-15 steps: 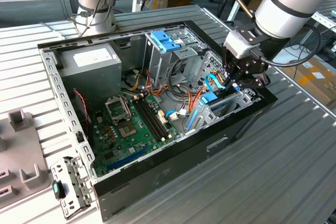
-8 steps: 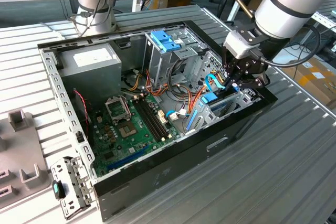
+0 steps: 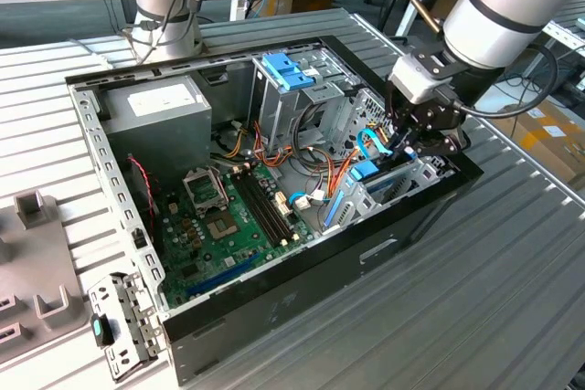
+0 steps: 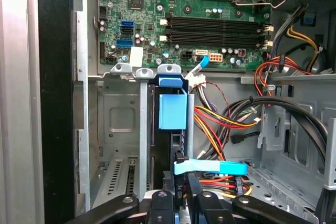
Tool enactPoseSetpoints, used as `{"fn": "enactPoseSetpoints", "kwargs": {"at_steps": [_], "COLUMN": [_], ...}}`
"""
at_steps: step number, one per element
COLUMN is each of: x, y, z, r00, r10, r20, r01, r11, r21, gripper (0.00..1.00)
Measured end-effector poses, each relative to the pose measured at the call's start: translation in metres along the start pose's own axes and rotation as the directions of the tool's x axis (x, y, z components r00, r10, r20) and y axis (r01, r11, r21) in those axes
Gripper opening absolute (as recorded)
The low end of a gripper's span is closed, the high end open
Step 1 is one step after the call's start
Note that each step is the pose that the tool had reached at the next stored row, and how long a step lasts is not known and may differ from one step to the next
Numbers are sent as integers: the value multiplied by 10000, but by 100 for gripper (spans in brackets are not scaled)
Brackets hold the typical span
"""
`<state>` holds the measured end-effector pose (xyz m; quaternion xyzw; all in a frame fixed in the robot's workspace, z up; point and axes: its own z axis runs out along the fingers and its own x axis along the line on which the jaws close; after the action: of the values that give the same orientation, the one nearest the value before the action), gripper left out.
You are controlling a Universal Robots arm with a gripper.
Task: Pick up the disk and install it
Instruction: 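Insert the second disk wire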
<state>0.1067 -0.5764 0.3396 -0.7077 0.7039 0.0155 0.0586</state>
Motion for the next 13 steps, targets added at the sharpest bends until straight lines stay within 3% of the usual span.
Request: {"fn": "enactPoseSetpoints", "kwargs": {"at_steps": [4,9,13], "x": [-3,-19,-20], "y": [-1,-10,-10], "z": [-27,-160,-168], "r00": [10000,10000,10000], "r10": [0,0,0], "r20": [-2,-1,1], "r01": [0,0,0], "r11": [10000,10000,10000], "r21": [0,0,0], "gripper": [24,24,24]}}
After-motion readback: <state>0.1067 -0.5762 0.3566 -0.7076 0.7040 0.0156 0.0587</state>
